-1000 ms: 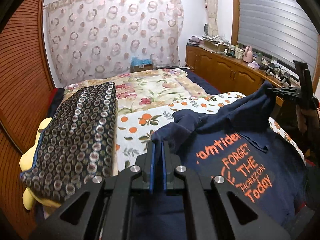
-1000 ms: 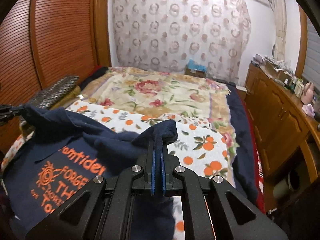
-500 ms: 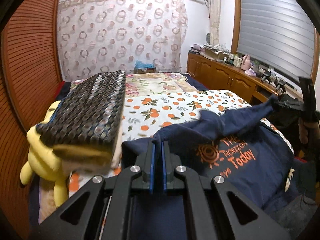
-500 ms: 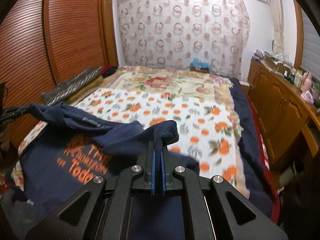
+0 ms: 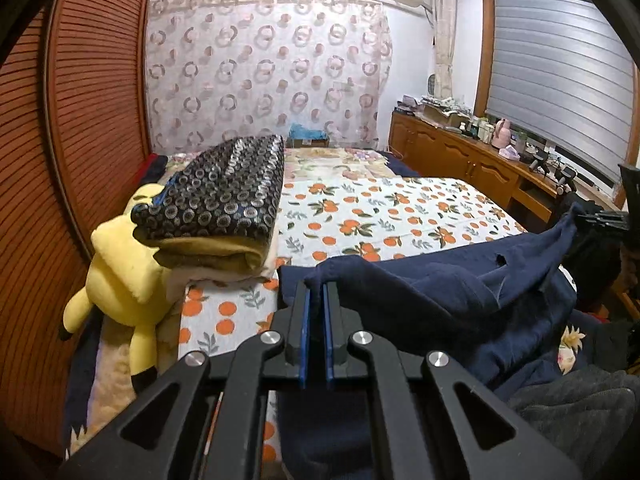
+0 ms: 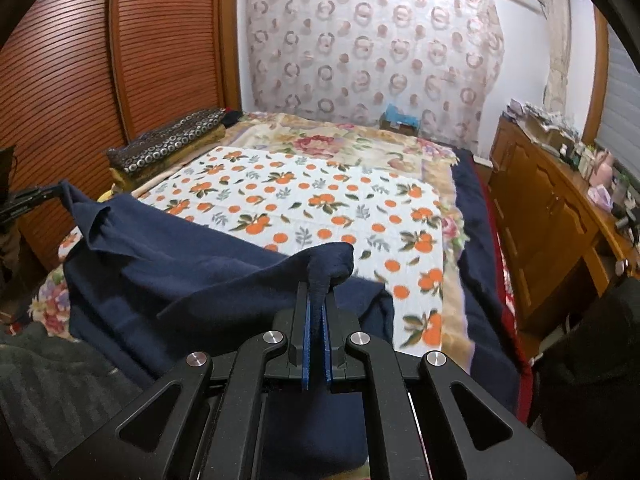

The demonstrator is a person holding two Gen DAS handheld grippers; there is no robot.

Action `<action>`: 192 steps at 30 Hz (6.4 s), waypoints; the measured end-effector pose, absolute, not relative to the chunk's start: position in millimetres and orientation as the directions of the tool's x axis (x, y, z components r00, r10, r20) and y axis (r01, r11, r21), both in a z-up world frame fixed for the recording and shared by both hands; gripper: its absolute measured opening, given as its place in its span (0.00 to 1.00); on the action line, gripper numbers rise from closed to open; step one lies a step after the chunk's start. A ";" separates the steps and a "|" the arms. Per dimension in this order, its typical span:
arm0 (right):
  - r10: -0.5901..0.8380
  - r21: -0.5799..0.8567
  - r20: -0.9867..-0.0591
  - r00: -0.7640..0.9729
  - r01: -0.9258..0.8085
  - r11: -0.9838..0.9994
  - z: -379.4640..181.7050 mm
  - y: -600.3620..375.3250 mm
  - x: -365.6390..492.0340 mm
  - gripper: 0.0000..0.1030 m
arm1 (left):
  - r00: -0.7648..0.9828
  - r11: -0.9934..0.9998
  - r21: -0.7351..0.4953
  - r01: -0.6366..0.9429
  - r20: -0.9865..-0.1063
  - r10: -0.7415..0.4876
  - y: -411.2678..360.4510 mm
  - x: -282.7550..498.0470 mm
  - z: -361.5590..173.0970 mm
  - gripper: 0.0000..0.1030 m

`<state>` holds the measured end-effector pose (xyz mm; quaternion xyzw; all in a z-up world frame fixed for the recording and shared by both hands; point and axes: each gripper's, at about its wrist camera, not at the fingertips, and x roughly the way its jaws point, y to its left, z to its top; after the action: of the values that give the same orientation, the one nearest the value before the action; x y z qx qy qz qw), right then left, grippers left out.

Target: Fold small clothes

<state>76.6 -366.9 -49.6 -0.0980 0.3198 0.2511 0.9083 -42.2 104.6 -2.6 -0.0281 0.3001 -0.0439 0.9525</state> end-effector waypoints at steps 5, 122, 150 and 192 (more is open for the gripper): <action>0.389 0.019 -0.678 0.623 -0.514 0.858 -85.8 -367.0 73.9 0.02 | 0.784 0.996 -0.075 0.053 -0.615 -0.088 103.0 -35.8 -22.0 0.03; 0.130 -0.078 -0.584 0.801 -0.215 0.973 -10.6 -377.5 359.3 0.20 | 0.817 0.991 -0.051 0.125 -0.561 -0.132 101.2 260.4 17.1 0.32; 0.230 0.046 -0.766 0.600 -0.306 0.951 -140.7 -388.0 268.4 0.48 | 0.642 0.984 -0.115 0.137 -0.746 -0.177 73.0 152.8 -75.7 0.45; 0.208 0.024 -0.736 0.644 -0.281 0.959 -146.4 -388.0 260.7 0.36 | 0.728 0.995 -0.077 0.064 -0.678 -0.099 78.1 141.0 -52.9 0.01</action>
<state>260.7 -388.0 -146.4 -0.0461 0.3996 0.1349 0.9055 141.0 78.1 -52.9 -0.0242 0.3658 -0.0437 0.9293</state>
